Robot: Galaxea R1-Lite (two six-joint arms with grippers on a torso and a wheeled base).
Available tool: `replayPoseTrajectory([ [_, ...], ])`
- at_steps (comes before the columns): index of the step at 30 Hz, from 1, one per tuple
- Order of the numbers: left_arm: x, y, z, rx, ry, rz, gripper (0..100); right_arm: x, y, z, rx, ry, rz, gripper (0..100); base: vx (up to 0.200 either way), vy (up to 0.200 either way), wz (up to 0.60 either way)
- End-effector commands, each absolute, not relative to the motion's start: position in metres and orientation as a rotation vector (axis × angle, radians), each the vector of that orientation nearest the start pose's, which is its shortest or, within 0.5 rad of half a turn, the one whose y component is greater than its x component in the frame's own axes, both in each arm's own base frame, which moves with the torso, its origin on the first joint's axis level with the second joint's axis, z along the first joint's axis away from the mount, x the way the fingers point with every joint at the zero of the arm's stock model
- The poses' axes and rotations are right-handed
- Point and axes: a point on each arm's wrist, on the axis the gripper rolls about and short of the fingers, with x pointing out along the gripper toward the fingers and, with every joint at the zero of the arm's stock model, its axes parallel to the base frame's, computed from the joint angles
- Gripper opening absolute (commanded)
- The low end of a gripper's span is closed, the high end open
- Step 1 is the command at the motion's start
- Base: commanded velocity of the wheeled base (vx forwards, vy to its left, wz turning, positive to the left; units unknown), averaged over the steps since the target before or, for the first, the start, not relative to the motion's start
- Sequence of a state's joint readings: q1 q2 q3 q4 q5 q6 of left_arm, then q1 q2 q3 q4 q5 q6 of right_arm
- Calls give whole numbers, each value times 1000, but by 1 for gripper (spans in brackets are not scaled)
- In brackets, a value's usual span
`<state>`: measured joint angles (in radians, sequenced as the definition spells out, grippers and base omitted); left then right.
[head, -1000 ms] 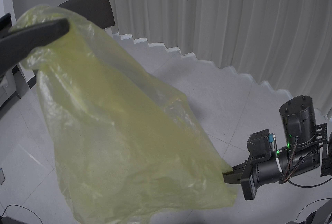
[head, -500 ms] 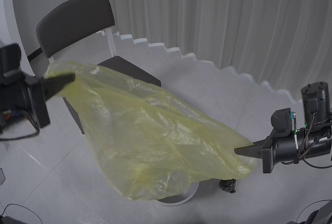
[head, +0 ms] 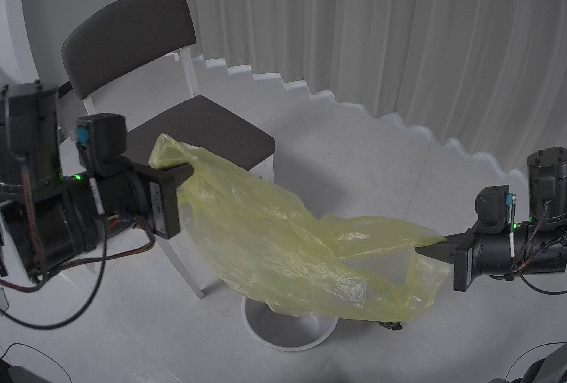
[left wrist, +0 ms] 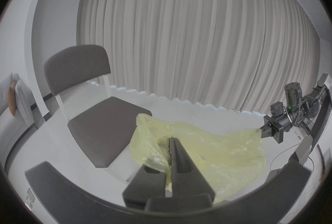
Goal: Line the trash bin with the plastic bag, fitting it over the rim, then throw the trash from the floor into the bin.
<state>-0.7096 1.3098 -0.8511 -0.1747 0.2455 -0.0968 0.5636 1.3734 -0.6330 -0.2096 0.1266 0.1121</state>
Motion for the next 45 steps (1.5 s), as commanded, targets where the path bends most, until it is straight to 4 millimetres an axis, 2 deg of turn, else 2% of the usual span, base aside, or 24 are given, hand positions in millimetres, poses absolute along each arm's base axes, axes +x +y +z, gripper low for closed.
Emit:
replayPoseTrajectory([
  [1, 198, -155, 232, 26, 388, -418, 0, 201, 132, 161, 6, 670, 621, 0, 0, 0, 0],
  [4, 208, -152, 209, 25, 525, -374, 0, 211, 152, 138, 56, 788, 609, 0, 0, 0, 0],
  [5, 208, -152, 209, 25, 525, -374, 0, 211, 152, 138, 56, 788, 609, 0, 0, 0, 0],
  [7, 213, -155, 182, -34, 652, -327, 0, 224, 170, 116, 134, 890, 563, 0, 0, 0, 0],
  [8, 213, -155, 182, -34, 652, -327, 0, 224, 170, 116, 134, 890, 563, 0, 0, 0, 0],
  [9, 219, -157, 165, -59, 715, -296, 0, 237, 181, 108, 157, 893, 553, 0, 0, 0, 0],
  [10, 219, -157, 165, -59, 715, -296, 0, 237, 181, 108, 157, 893, 553, 0, 0, 0, 0],
  [11, 229, -158, 150, -80, 770, -281, 0, 251, 190, 102, 163, 884, 550, 0, 0, 0, 0],
  [12, 230, -158, 149, -82, 773, -281, 0, 252, 190, 102, 164, 884, 549, 0, 0, 0, 0],
  [14, 241, -164, 131, -125, 823, -280, 0, 263, 198, 86, 154, 919, 537, 0, 0, 0, 0],
  [20, 266, -178, 93, -226, 856, -231, 0, 272, 199, 55, 137, 1001, 498, 0, 0, 0, 0],
  [23, 271, -179, 82, -220, 869, -222, 0, 275, 199, 47, 138, 1021, 495, 0, 0, 0, 0],
  [25, 277, -181, 69, -210, 895, -208, 0, 282, 203, 33, 132, 1037, 489, 0, 0, 0, 0],
  [30, 290, -167, 54, -235, 932, -166, 0, 294, 211, 11, 122, 1038, 495, 0, 0, 0, 0],
  [32, 290, -167, 54, -235, 932, -166, 0, 294, 211, 11, 122, 1038, 495, 0, 0, 0, 0],
  [33, 299, -156, 49, -268, 926, -148, 0, 304, 211, 2, 97, 1040, 496, 0, 0, 0, 0],
  [38, 300, -146, 45, -302, 944, -165, 0, 314, 200, -7, 39, 1036, 495, 0, 0, 0, 0],
  [39, 298, -145, 42, -313, 968, -192, 0, 317, 192, -9, 10, 1036, 494, 0, 0, 0, 0],
  [42, 296, -149, 33, -307, 1000, -204, 0, 319, 182, -16, -35, 1052, 488, 0, 0, 0, 0],
  [45, 306, -164, 11, -298, 996, -220, 0, 324, 174, -26, -48, 1070, 463, 0, 0, 0, 0],
])
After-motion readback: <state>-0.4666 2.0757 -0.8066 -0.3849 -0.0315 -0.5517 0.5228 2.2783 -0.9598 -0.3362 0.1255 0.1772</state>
